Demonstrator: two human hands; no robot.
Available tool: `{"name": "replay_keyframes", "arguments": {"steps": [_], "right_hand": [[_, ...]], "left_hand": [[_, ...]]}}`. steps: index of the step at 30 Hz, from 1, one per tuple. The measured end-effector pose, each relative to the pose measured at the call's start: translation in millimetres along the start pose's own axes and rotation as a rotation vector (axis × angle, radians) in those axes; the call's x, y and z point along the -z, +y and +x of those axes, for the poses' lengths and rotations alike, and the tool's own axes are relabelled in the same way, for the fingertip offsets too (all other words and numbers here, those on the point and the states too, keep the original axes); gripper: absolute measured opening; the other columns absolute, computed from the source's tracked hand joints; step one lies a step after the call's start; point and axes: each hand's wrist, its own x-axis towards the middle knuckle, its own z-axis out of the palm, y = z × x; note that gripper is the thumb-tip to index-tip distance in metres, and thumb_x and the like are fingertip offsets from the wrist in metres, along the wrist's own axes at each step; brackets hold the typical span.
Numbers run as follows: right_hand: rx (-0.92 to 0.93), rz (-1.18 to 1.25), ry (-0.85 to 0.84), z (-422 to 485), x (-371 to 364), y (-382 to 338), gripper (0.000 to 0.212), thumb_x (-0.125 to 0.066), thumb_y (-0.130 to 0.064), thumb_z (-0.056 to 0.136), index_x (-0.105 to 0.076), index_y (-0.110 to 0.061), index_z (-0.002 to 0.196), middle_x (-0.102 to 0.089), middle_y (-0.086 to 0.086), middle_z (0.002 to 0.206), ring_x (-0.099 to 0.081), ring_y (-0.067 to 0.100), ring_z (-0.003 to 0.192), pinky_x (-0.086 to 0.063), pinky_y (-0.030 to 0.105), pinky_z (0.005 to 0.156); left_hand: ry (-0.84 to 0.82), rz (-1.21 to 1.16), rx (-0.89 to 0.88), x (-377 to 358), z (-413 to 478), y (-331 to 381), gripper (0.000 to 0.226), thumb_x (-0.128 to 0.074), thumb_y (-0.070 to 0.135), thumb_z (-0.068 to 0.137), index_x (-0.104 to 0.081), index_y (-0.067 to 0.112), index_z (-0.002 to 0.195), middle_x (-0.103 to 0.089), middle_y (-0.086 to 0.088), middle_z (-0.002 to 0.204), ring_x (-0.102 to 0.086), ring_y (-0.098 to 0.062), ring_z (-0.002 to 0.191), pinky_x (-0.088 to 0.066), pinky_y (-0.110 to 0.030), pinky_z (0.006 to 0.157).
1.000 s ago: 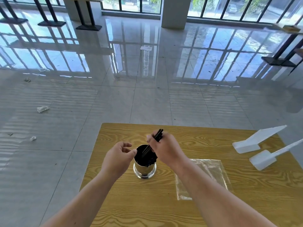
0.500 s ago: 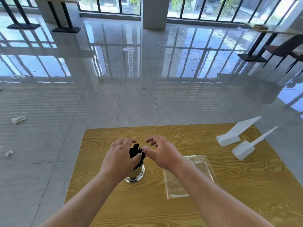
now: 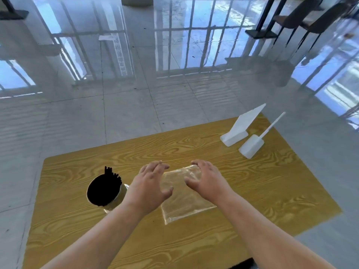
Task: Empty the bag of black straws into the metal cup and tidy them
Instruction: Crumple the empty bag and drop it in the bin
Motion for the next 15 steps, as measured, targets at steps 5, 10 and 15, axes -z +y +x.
{"name": "replay_keyframes", "arguments": {"steps": [5, 10, 15], "right_hand": [[-0.077, 0.019, -0.059, 9, -10, 52, 0.075, -0.069, -0.055, 0.093, -0.039, -0.031, 0.157, -0.047, -0.002, 0.158, -0.035, 0.023, 0.15, -0.032, 0.041, 0.121], [-0.116, 0.004, -0.134, 25, -29, 86, 0.081, -0.067, -0.054, 0.093, -0.031, -0.033, 0.162, -0.039, 0.002, 0.166, -0.027, 0.026, 0.156, -0.027, 0.045, 0.128], [-0.147, -0.022, -0.231, 32, -58, 112, 0.088, -0.064, -0.056, 0.094, -0.02, -0.033, 0.167, -0.027, 0.002, 0.173, -0.017, 0.027, 0.16, -0.02, 0.042, 0.128]], "left_hand": [[-0.167, 0.045, 0.095, -45, 17, -1, 0.087, -0.072, 0.056, 0.084, -0.03, 0.035, 0.158, -0.021, 0.005, 0.17, -0.018, -0.018, 0.156, -0.02, -0.034, 0.124], [-0.275, 0.119, 0.188, -85, 33, -8, 0.096, -0.072, 0.062, 0.083, -0.022, 0.033, 0.161, -0.017, 0.003, 0.172, -0.018, -0.022, 0.157, -0.022, -0.037, 0.125], [-0.322, 0.161, 0.271, -119, 41, -14, 0.108, -0.072, 0.073, 0.077, -0.02, 0.034, 0.162, -0.02, 0.004, 0.172, -0.023, -0.026, 0.155, -0.028, -0.041, 0.124]]}}
